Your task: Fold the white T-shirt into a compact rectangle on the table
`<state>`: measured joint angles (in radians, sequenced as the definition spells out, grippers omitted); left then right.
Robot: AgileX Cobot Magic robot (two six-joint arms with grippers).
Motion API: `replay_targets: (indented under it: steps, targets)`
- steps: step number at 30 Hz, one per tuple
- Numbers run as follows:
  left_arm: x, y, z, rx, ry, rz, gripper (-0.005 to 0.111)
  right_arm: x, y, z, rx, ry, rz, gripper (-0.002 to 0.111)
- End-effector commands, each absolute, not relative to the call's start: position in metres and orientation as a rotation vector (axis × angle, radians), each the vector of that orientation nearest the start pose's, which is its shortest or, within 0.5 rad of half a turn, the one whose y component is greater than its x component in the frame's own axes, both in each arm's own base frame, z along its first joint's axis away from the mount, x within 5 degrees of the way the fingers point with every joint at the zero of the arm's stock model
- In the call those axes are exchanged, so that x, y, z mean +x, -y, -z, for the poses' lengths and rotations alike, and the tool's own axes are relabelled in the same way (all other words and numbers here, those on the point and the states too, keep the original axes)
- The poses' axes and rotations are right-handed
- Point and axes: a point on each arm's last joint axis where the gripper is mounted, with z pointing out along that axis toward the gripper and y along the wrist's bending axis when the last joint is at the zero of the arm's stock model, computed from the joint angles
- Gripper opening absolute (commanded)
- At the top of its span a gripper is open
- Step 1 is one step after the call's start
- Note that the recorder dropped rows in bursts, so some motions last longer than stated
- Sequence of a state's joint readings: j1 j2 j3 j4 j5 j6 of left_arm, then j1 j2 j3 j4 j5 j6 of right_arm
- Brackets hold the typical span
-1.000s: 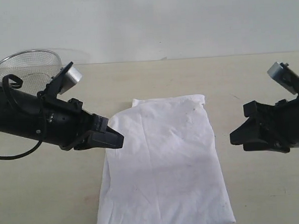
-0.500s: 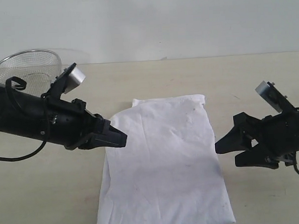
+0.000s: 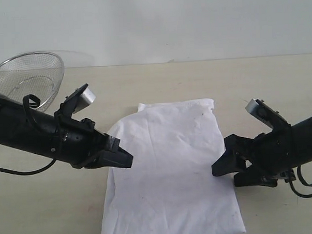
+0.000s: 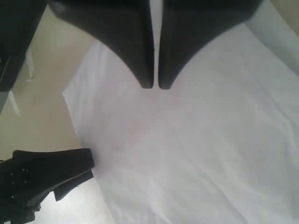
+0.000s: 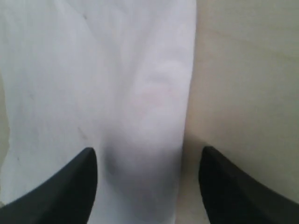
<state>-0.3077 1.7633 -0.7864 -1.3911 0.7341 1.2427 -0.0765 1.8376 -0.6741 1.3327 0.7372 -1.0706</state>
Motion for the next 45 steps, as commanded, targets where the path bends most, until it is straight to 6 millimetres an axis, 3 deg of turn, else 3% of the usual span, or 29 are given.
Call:
replay_targets:
  steps: [1, 10, 18, 25, 31, 34, 38, 45]
  targets:
    - [0.27, 0.15, -0.153, 0.546, -2.52, 1.071, 0.004, 0.273, -0.038, -0.106, 0.22, -2.725, -0.995, 0.058]
    - [0.272, 0.148, -0.151, 0.529, -2.524, 1.026, 0.004, 0.272, -0.043, -0.086, 0.288, -2.762, -1.105, 0.058]
    - [0.273, 0.147, -0.149, 0.521, -2.531, 1.01, 0.004, 0.275, -0.045, -0.08, 0.317, -2.719, -1.164, 0.058]
    - [0.277, 0.146, -0.131, 0.487, -2.588, 0.975, 0.004, 0.276, -0.044, -0.079, 0.333, -2.72, -1.136, 0.058]
    - [0.288, 0.171, -0.139, 0.527, -2.521, 1.23, 0.004, 0.277, -0.042, -0.077, 0.346, -2.726, -1.097, 0.058]
    - [0.293, 0.189, -0.139, 0.609, -2.518, 1.151, 0.004, 0.277, -0.042, -0.078, 0.348, -2.725, -1.098, 0.058]
    - [0.296, 0.202, -0.125, 0.645, -2.588, 1.071, 0.004, 0.276, -0.043, -0.078, 0.346, -2.723, -1.107, 0.058]
    - [0.298, 0.201, -0.1, 0.64, -2.67, 0.99, 0.004, 0.277, -0.043, -0.078, 0.351, -2.72, -1.108, 0.058]
